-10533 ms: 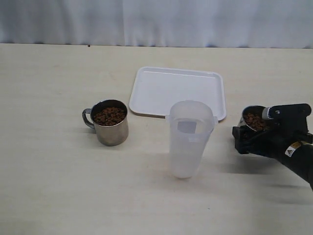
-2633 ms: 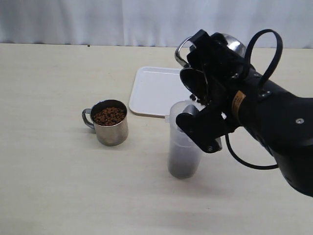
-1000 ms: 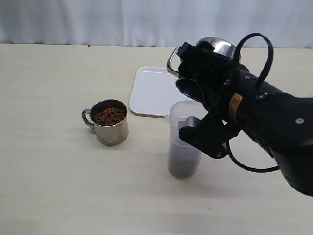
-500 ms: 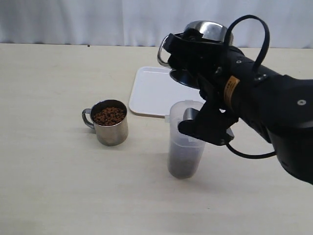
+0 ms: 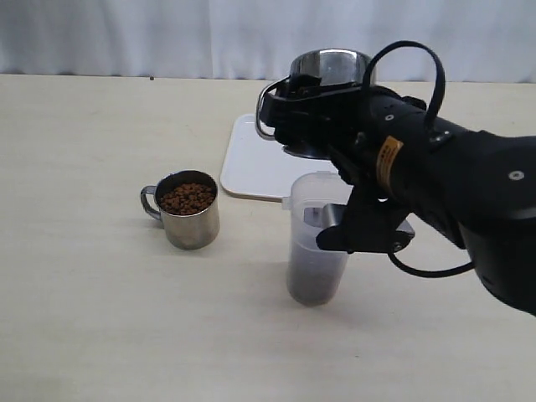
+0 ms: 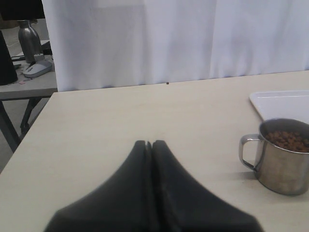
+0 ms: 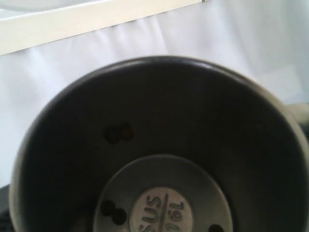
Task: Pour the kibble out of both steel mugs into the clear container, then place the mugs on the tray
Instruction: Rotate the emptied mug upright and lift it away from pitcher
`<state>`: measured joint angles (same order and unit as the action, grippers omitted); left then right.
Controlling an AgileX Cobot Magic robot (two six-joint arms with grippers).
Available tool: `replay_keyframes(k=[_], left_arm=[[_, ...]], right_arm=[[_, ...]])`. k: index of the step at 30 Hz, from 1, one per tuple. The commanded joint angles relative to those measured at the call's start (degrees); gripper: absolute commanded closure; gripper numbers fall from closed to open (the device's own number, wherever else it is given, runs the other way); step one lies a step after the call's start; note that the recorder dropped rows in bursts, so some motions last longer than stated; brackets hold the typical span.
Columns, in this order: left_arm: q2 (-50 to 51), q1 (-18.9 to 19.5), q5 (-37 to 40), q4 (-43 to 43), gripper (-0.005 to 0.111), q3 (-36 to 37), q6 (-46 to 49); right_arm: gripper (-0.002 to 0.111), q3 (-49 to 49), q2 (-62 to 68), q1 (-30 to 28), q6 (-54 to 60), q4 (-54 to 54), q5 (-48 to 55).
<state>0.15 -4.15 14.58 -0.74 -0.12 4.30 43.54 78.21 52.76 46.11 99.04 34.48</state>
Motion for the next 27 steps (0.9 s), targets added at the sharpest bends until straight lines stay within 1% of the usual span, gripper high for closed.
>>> replay_keyframes(k=[1,2,4,5,10,11,13,15,18,23,27], left_arm=[[-0.2,0.1,-0.8,-0.1,0.107,0.1,0.0],[-0.2,0.1,-0.8,-0.1,0.107,0.1,0.0],[-0.2,0.1,-0.8,-0.1,0.107,0.1,0.0],[-0.2,0.1,-0.8,-0.1,0.107,0.1,0.0],[-0.2,0.1,-0.8,-0.1,0.107,0.1,0.0],[-0.2,0.1,-0.8,-0.1,0.107,0.1,0.0],[-0.2,0.1,-0.8,-0.1,0.107,0.1,0.0],[-0.2,0.1,-0.8,-0.1,0.107,0.1,0.0],[-0.2,0.1,-0.8,-0.1,0.107,0.1,0.0],[-0.2,0.1,-0.8,-0.1,0.107,0.1,0.0],[-0.2,0.1,-0.8,-0.1,0.107,0.1,0.0]], right_arm=[[0.103,-1.2,-0.3,0.1,1.4,0.9,1.4],[0.103,-1.9,-0.3,0.1,1.8,0.9,3.8],[0.103,-2.8,-0.3,2.2,2.1,0.9,9.0],[0.103,-3.2,-0.3,4.7,2.1,0.9,11.8],[0.103,-3.2,-0.3,8.6,-2.3,0.9,14.7],[0.103,-3.2,0.0,9.4,-2.4,0.9,16.6],[0.103,-3.2,0.8,9.3,-2.4,0.9,19.7],[0.103,-3.2,3.3,9.3,-2.4,0.9,25.4],[0.103,-3.2,6.0,9.3,-5.0,0.9,26.3],[0.103,-3.2,5.7,9.3,-5.1,0.9,27.8],[0.103,-3.2,5.5,9.3,-8.5,0.9,27.7]])
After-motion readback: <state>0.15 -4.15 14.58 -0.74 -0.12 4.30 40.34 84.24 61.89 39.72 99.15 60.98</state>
